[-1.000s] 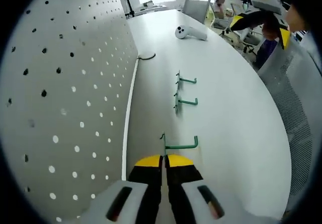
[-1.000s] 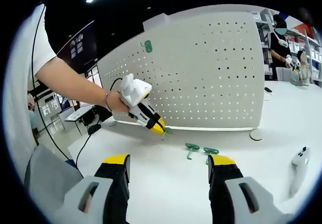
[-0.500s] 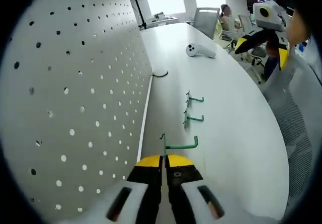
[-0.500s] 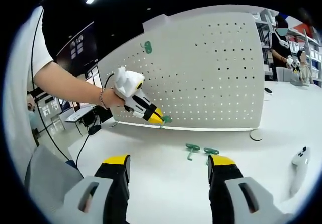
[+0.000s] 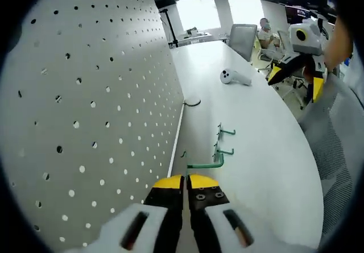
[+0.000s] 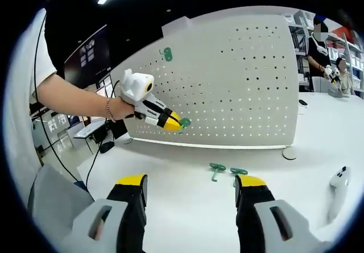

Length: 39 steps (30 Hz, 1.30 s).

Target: Insert the hook assembly into the mounting plate slot until the hook locks in place.

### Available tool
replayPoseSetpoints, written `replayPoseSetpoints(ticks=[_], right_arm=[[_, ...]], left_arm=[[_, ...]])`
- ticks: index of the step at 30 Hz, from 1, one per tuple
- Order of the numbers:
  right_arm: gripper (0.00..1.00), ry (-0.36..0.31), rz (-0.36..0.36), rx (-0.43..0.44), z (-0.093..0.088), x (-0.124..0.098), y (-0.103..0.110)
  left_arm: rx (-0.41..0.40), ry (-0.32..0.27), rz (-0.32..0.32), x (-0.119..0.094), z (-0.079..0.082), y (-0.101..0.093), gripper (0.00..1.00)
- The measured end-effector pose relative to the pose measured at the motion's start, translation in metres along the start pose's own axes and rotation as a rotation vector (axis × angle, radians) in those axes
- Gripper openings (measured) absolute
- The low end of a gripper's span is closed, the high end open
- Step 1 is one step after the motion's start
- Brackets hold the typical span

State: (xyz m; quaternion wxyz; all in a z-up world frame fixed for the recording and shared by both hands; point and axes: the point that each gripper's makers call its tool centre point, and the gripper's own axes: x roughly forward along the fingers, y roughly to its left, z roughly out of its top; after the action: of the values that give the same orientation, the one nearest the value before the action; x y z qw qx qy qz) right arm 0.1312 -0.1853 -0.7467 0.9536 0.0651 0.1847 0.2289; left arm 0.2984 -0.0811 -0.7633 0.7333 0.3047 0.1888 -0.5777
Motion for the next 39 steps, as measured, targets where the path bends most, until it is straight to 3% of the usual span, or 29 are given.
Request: replayPoseSetpoints(ticks=[2,7,11,24,39], right_arm=[[0.61,0.0,-0.002,0.001,0.0,0.0,-0.001],[0.61,-0.005,-0.005,0.002,0.001,-0.001,-0.001],[0.61,-0.009,-0.009,0.005,0.001,-0.001,-0.002],[0.61,-0.013,-0.013,-0.001,0.002,-0.002,-0.003],[0.62,-0.002,-0.006,-0.008,0.001,0.0,-0.001]], left_arm=[[-0.038,-0.022,0.018,-0.003,0.003,0.002,0.02],[-0.022,-0.066,0.039,-0.014,0.011,0.002,0.02],[-0.054,-0.093,0.064,-0.023,0.014,0.004,0.02],[-0.096,-0.153,0.124,-0.048,0.02,0.002,0.02],[-0.158,-0.29,0.204,-0.082,0.046,-0.003,0.02]])
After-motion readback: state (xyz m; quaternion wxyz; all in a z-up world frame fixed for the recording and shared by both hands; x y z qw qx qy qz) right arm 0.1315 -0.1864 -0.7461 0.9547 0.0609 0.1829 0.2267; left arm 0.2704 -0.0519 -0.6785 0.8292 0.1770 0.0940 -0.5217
